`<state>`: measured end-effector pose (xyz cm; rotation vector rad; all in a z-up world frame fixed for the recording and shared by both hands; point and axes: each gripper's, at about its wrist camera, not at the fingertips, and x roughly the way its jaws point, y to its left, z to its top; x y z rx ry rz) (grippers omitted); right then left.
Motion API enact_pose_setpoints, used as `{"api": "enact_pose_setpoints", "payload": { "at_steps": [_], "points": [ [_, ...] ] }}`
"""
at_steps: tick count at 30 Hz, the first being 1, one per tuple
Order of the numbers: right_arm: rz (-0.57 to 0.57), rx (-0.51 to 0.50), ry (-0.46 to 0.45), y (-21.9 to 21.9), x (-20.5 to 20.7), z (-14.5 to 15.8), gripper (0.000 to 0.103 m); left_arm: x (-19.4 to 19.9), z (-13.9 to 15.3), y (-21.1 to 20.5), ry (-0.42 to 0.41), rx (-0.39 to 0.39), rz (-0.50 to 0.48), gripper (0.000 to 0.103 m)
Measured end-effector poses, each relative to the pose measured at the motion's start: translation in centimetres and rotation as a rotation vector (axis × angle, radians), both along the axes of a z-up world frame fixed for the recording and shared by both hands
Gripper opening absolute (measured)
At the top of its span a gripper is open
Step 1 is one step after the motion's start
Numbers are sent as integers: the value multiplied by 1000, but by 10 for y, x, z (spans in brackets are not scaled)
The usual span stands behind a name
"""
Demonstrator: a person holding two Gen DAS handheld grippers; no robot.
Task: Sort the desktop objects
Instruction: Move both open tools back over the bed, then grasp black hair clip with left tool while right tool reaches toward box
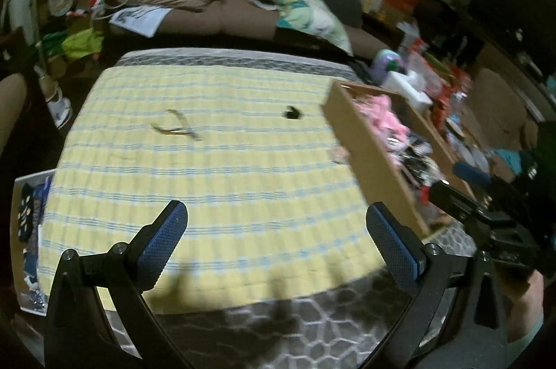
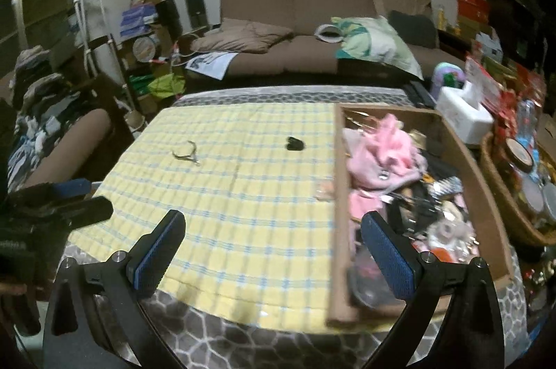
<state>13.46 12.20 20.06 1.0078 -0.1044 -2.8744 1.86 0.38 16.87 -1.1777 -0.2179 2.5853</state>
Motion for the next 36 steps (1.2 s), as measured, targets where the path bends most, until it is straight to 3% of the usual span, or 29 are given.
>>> {"api": "enact_pose_setpoints", "payload": {
  "at_steps": [10,21,25,28,31,36],
  "points": [
    [80,-40,8,-32,-48,-36,103,-65,-52,-75,-64,-2,134,103],
    [109,-31,-23,-36,-120,-62,100,-157,-102,-67,-106,-63,152,103],
    [110,-18,-29,-33,-138,-68,100,-190,-124,-53,-138,-123,134,103],
    [106,-66,-36,-18,-143,-70,99,-192,-131,-45,-131,-66,109,103],
    [68,-136,-29,10,-145,-59,95,-196,-132,-22,-109,-42,31,103],
    [-22,-176,5,46,-134,-34,94,-215,-127,38,-53,-96,-126,103]
  ]
}}
